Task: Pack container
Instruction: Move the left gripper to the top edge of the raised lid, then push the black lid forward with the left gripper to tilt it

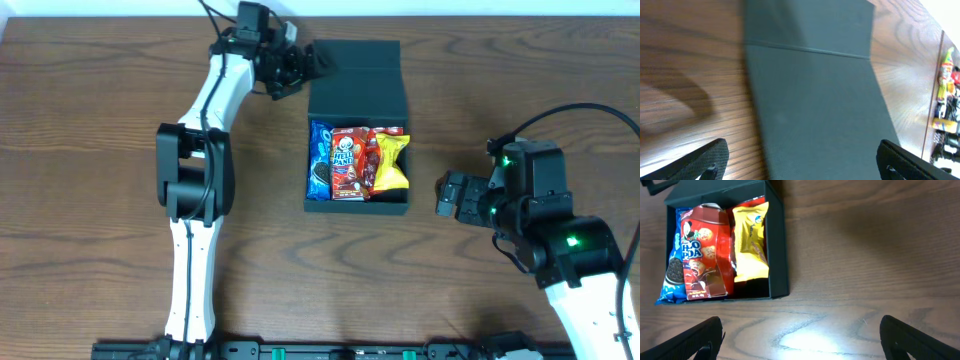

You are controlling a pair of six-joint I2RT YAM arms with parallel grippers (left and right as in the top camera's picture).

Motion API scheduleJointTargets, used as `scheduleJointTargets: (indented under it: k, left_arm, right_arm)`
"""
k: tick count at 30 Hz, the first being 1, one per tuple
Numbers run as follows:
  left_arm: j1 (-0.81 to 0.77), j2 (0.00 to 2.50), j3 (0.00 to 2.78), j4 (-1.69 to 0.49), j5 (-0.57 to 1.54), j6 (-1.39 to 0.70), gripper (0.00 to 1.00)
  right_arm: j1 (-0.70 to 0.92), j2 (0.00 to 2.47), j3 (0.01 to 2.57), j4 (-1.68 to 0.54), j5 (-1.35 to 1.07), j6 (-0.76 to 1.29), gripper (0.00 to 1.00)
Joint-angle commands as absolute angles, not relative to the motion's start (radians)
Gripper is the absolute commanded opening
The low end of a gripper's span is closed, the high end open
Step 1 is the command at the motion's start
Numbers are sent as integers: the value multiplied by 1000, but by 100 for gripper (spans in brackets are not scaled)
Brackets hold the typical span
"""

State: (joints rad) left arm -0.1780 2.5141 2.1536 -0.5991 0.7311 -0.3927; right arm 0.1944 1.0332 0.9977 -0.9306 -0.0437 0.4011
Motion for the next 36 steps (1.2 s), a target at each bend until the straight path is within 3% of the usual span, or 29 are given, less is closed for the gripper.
scheduleJointTargets:
  k: [1,36]
  left_arm:
    - [-198,2531,2174,-592,750,-382,95]
    - [-257,2532,2174,-605,752,-442,95]
  right_arm:
    - [204,1034,1015,-931,-26,408,99]
    - [204,1034,1015,-931,-19,407,99]
